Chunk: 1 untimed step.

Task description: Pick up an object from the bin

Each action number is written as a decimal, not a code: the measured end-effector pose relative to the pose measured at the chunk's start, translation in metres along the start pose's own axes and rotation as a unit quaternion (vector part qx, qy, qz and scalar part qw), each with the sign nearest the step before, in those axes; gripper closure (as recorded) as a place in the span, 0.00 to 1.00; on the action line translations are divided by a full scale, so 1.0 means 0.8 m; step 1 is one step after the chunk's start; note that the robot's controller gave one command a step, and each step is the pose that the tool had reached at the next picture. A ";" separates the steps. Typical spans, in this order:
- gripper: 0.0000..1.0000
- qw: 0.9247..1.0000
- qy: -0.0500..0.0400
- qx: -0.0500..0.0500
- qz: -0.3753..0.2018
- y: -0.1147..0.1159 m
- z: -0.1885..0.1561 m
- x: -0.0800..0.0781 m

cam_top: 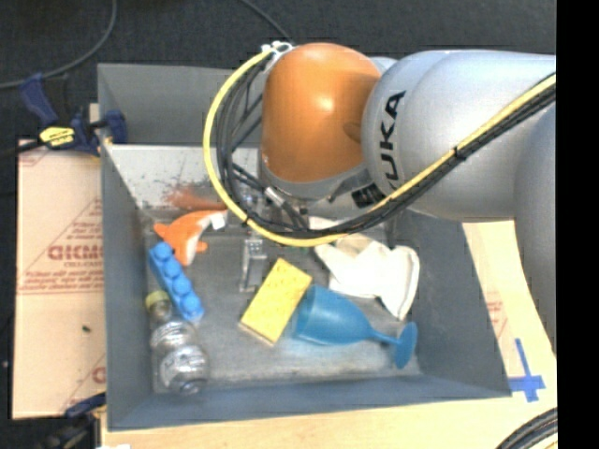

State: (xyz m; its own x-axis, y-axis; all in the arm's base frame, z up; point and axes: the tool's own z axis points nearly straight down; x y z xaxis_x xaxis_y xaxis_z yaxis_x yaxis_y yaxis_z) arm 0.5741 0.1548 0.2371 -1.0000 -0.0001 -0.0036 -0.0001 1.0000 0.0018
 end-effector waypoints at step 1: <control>0.00 0.993 -0.003 0.000 -0.118 -0.023 0.055 -0.024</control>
Offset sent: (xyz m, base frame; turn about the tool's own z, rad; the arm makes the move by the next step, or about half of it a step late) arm 0.0363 -0.0624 -0.1278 -0.0298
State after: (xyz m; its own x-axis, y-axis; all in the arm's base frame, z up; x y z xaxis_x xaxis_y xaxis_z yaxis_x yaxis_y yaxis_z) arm 0.5934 0.1367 0.1931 -0.9721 -0.2342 -0.0100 -0.2342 0.9722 0.0009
